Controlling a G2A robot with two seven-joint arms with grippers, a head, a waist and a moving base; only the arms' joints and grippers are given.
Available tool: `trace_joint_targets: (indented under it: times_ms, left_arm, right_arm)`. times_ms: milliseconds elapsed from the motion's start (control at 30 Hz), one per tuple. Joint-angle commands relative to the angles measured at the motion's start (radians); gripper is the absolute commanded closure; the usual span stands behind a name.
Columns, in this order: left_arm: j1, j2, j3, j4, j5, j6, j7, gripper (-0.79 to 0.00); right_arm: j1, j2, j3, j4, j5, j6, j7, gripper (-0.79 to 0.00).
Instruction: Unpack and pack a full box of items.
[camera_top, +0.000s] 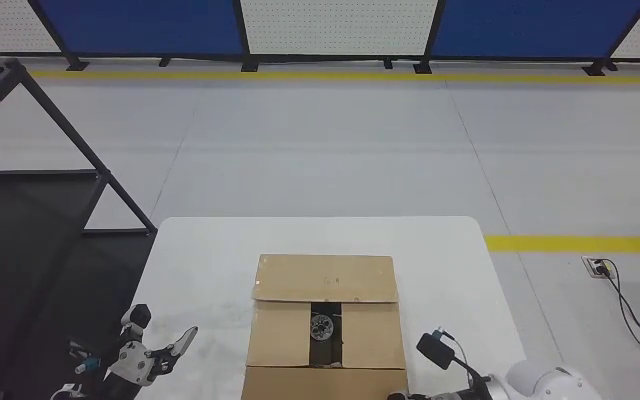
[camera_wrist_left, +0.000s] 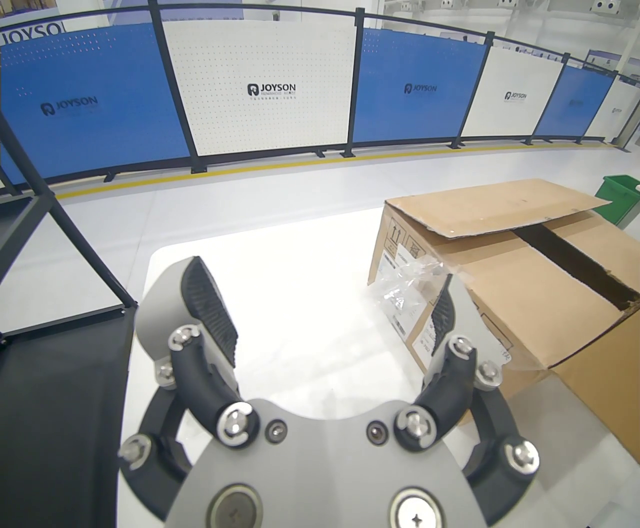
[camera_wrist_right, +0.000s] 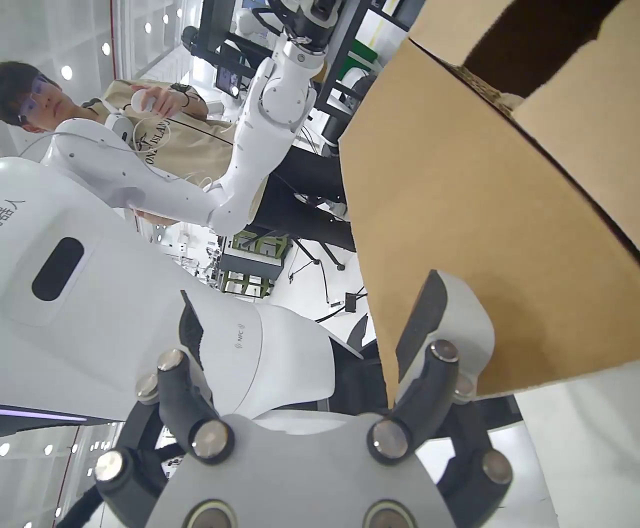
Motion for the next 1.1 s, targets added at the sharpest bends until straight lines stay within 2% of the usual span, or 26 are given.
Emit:
trace_joint_targets:
  times_ms: [0,367,700,833,1067]
  left_arm:
    - [0.0,0.0,0.0,0.0,0.0,0.0,0.0,-0.785]
    - [0.0,0.0,0.0,0.0,0.0,0.0,0.0,-0.785]
    - [0.0,0.0,0.0,0.0,0.0,0.0,0.0,-0.785]
    - [0.0,0.0,0.0,0.0,0.0,0.0,0.0,-0.785]
    - [0.0,0.0,0.0,0.0,0.0,0.0,0.0,-0.785]
  right_arm:
    - [0.012,0.009,-0.025,0.025,-0.007,-0.008,-0.008,-0.785]
    - [0.145,0.035,-0.2,0.215,-0.012,-0.06,-0.06,-0.785]
    - [0.216,0.06,-0.3,0.25,0.001,-0.098,-0.098,-0.785]
    - [0.221,0.08,-0.304,0.228,0.01,-0.124,-0.124,-0.785]
    - [0.176,0.139,-0.237,0.13,0.025,-0.165,-0.165,-0.785]
